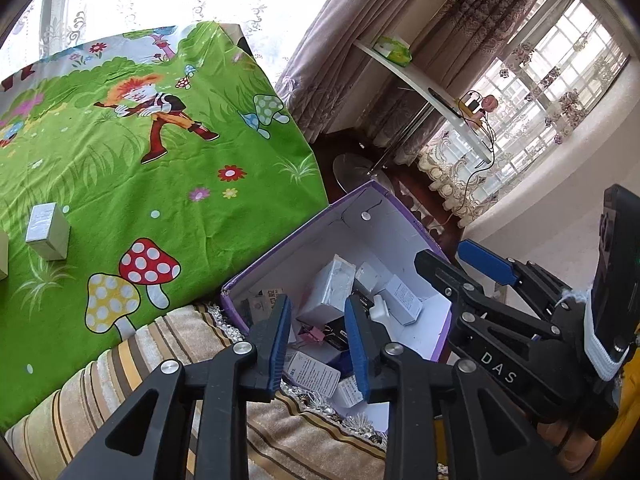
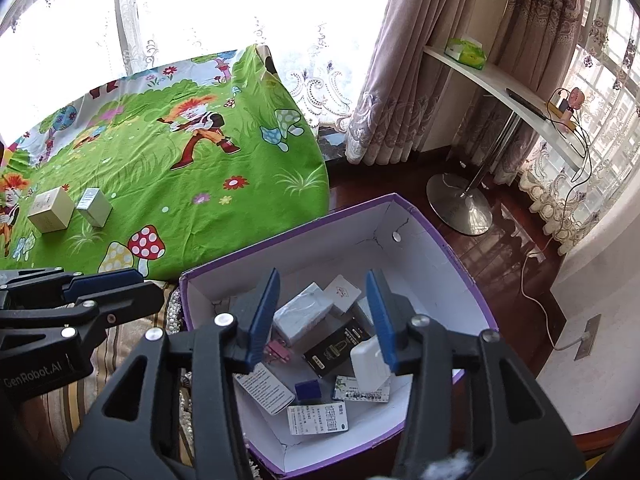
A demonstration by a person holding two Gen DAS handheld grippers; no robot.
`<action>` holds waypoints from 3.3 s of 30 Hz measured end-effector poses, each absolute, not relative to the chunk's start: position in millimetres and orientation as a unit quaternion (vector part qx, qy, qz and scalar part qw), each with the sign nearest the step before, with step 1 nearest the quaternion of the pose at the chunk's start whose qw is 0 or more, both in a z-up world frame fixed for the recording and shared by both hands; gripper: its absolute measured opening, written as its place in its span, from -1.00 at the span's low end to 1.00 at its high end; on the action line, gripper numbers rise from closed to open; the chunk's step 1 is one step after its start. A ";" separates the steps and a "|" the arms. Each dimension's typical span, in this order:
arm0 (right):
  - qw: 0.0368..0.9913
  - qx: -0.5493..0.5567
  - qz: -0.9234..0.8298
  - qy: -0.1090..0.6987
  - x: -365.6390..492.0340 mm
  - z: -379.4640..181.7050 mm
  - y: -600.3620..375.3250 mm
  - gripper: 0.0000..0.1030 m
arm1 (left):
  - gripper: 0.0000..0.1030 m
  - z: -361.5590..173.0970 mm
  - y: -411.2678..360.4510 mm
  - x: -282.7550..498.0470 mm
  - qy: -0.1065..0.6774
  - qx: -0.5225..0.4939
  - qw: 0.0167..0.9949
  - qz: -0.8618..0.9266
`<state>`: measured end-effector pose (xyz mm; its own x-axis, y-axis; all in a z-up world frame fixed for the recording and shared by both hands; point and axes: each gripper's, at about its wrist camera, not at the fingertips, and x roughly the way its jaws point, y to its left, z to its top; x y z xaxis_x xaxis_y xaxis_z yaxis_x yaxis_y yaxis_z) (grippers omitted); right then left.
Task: Organize rigid objects
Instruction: 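Return both open grippers to the cream box and white cube box, then grasp the cream printed box with the left gripper while the right grasps the white cube box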
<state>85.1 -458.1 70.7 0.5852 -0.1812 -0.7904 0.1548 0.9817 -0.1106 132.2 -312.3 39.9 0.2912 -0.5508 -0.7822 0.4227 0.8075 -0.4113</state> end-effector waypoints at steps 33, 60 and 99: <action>0.899 -0.041 0.036 0.435 157.6 89.1 -295.4 0.49 | 0.87 66.0 -81.6 200.7 0.457 -0.144 0.873 -0.090; 0.849 -0.033 0.085 0.520 238.5 7.0 -202.4 0.50 | 0.99 0.1 -23.2 261.8 0.494 -0.096 0.864 -0.011; 0.853 -0.059 0.045 0.517 253.6 -24.1 -207.7 -0.26 | 0.96 -28.3 -36.8 256.8 0.522 -0.057 0.851 0.004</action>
<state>253.6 -207.7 -24.1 0.4616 0.0153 -0.8869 -0.1378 0.9890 -0.0546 256.8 -36.8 -28.3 0.4544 -0.0527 -0.8893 -0.0656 0.9936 -0.0924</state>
